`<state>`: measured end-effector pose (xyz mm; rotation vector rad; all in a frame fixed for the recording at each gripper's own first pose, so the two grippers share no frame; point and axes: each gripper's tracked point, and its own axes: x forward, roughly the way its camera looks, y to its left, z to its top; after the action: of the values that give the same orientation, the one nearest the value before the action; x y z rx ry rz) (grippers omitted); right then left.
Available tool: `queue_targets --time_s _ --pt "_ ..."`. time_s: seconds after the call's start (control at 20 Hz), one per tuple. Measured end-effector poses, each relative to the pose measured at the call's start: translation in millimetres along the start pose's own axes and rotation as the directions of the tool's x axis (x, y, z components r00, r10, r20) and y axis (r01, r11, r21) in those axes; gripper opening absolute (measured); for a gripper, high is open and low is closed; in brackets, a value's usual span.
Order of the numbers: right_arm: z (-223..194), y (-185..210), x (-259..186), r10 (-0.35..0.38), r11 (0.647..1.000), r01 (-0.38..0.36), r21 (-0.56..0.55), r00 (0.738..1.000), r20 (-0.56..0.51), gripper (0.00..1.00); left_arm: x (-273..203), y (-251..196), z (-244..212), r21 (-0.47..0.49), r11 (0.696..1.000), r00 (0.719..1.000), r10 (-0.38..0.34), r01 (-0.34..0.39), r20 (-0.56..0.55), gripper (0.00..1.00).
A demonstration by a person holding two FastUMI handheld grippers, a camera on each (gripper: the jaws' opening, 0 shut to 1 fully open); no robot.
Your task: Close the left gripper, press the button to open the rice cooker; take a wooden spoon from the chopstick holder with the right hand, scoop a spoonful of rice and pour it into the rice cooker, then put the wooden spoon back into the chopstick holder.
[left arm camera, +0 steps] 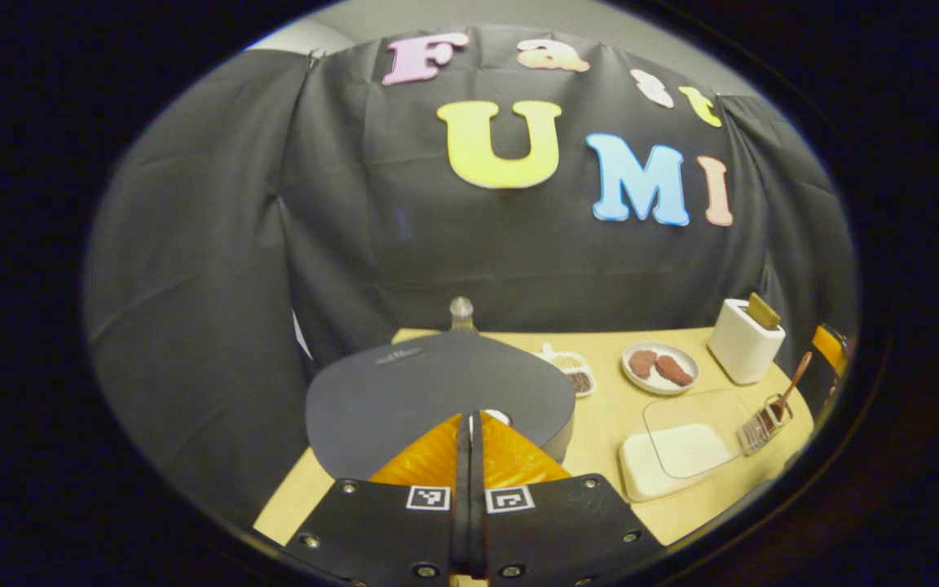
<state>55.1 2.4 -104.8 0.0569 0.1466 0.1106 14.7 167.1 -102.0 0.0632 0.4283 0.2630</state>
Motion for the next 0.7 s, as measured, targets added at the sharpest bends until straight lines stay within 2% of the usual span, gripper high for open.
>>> queue_targets --time_s 0.1,0.2,0.3,0.4,0.5,0.7 --pt "0 0 -1 -0.003 1.0 0.003 -0.01 1.0 -0.001 0.98 -27 11 53 0.013 0.998 0.988 0.051 -0.053 0.144 0.01" --pt "1 -1 -6 -0.002 1.0 0.002 -0.024 1.0 0.0 0.98 -54 11 89 -0.054 0.998 0.966 0.052 -0.04 0.255 0.01" --pt "7 -13 -11 -0.034 0.999 0.034 -0.042 0.999 0.01 0.98 -73 8 105 -0.107 0.994 0.946 0.048 -0.014 0.32 0.01" --pt "10 -27 -16 -0.078 0.996 0.078 -0.039 0.997 0.018 0.98 -83 8 96 -0.096 0.995 0.935 0.039 -0.005 0.353 0.01" --pt "12 -40 -19 -0.111 0.994 0.111 -0.013 0.994 0.023 0.98 -84 2 90 -0.084 0.996 0.93 0.043 -0.013 0.365 0.19" --pt "11 -71 -21 -0.179 0.983 0.179 0.038 0.984 0.014 0.98 -86 -18 65 -0.054 0.996 0.918 0.084 -0.069 0.389 0.89"
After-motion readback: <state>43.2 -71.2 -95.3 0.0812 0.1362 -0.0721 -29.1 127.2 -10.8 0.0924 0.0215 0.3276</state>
